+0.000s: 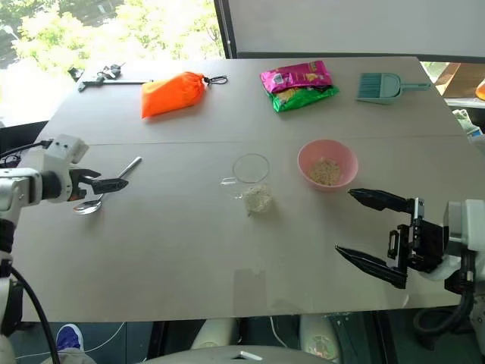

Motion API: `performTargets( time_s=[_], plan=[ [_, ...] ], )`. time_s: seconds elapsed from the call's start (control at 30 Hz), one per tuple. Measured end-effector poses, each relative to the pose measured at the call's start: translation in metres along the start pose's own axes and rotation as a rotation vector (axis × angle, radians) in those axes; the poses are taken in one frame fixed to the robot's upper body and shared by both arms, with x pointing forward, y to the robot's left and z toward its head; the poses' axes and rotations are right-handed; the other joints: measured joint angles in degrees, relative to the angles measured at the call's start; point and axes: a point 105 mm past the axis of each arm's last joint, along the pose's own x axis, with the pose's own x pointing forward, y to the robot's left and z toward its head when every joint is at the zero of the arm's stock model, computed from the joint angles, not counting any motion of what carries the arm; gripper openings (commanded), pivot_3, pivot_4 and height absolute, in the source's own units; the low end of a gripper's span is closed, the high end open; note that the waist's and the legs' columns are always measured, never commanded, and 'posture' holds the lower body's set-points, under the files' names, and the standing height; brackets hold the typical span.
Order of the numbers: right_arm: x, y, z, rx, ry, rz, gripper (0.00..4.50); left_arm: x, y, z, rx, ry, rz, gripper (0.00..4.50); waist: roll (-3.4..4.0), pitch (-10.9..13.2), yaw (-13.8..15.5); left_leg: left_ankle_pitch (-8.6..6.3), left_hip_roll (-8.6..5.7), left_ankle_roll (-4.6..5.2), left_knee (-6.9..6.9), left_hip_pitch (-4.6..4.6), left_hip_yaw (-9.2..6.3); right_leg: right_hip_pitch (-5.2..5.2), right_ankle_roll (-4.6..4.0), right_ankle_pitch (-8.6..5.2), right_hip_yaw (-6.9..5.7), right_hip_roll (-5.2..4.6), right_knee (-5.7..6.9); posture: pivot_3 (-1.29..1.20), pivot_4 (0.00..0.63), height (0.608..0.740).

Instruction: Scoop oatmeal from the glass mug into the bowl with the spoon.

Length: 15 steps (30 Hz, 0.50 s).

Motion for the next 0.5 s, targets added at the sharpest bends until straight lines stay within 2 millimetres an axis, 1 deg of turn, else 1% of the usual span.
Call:
performTargets(
  time_s=[0.03, 0.07, 0.1, 0.13, 0.2, 0.27, 0.33, 0.37, 0.43, 0.5],
  plan=[
    [0.000, 0.000, -0.001, 0.003, 0.000, -0.004, 4.50, 0.006, 0.002, -0.004, 0.022, 0.052, -0.015, 3.54, 0.00, 0.0, 0.0, 0.00, 0.00, 0.00, 0.01, -0.01, -0.02, 0.00, 0.00, 0.00, -0.01, 0.00, 0.02, 0.00, 0.150, 0.740],
    [-0.001, 0.000, -0.001, 0.005, 0.001, -0.007, 4.50, 0.008, 0.002, -0.008, 0.027, 0.074, -0.021, 3.08, 0.00, 0.0, -0.1, 0.00, 0.00, 0.00, 0.01, -0.02, -0.01, -0.01, 0.00, 0.00, 0.01, 0.00, 0.01, 0.00, 0.150, 0.740],
    [-0.002, 0.001, -0.002, 0.012, 0.005, -0.011, 4.50, 0.007, 0.004, -0.006, 0.034, 0.079, -0.022, 2.71, -0.01, 0.0, -0.1, 0.00, 0.00, 0.00, 0.01, -0.02, -0.03, -0.01, 0.00, 0.00, -0.01, 0.00, 0.01, 0.00, 0.150, 0.740],
    [-0.002, 0.002, -0.003, 0.016, 0.007, -0.013, 4.50, 0.007, 0.006, -0.008, 0.036, 0.090, -0.021, 2.25, 0.00, 0.0, -0.2, 0.00, 0.00, 0.00, 0.01, -0.01, -0.01, -0.01, 0.00, 0.00, 0.01, 0.00, 0.02, 0.00, 0.150, 0.740],
    [-0.004, 0.003, -0.004, 0.027, 0.014, -0.023, 4.50, 0.005, 0.007, -0.010, 0.040, 0.105, -0.029, 1.56, 0.00, 0.0, -0.4, 0.00, 0.00, 0.00, 0.02, 0.00, -0.02, 0.00, 0.00, 0.00, 0.01, -0.01, 0.05, 0.00, 0.150, 0.740],
    [-0.005, 0.004, -0.005, 0.028, 0.017, -0.031, 4.50, 0.004, 0.009, -0.012, 0.035, 0.114, -0.032, 0.98, 0.01, 0.0, -0.6, 0.00, 0.00, 0.01, 0.04, 0.02, -0.01, 0.02, 0.00, 0.00, 0.01, -0.01, 0.07, 0.00, 0.150, 0.740],
    [-0.005, 0.005, -0.005, 0.030, 0.017, -0.042, 4.50, 0.002, 0.011, -0.014, 0.029, 0.113, -0.030, 0.18, 0.02, 0.0, -0.9, 0.00, 0.00, 0.01, 0.04, 0.05, -0.02, 0.04, 0.01, 0.00, 0.02, -0.01, 0.10, 0.00, 0.150, 0.740],
    [-0.005, 0.004, -0.006, 0.028, 0.018, -0.047, 4.50, 0.002, 0.012, -0.016, 0.024, 0.103, -0.034, 0.05, 0.02, 0.0, -1.1, 0.00, 0.00, 0.01, 0.05, 0.06, -0.01, 0.03, 0.01, 0.00, 0.04, -0.02, 0.14, 0.00, 0.150, 0.740],
    [-0.005, 0.002, -0.006, 0.025, 0.026, -0.061, 4.50, 0.002, 0.010, -0.015, 0.015, 0.071, -0.049, 0.05, 0.02, 0.0, -1.2, 0.00, 0.00, 0.01, 0.07, 0.06, -0.02, 0.03, 0.01, 0.00, 0.04, -0.01, 0.16, 0.00, 0.150, 0.740],
    [-0.003, -0.001, -0.010, 0.032, 0.053, -0.075, 4.50, 0.004, 0.003, -0.013, -0.013, 0.014, -0.086, 0.05, 0.01, 0.0, -1.1, 0.00, 0.01, 0.01, 0.12, 0.02, -0.05, 0.02, 0.01, 0.00, 0.03, -0.01, 0.18, 0.00, 0.150, 0.740]
  ],
)
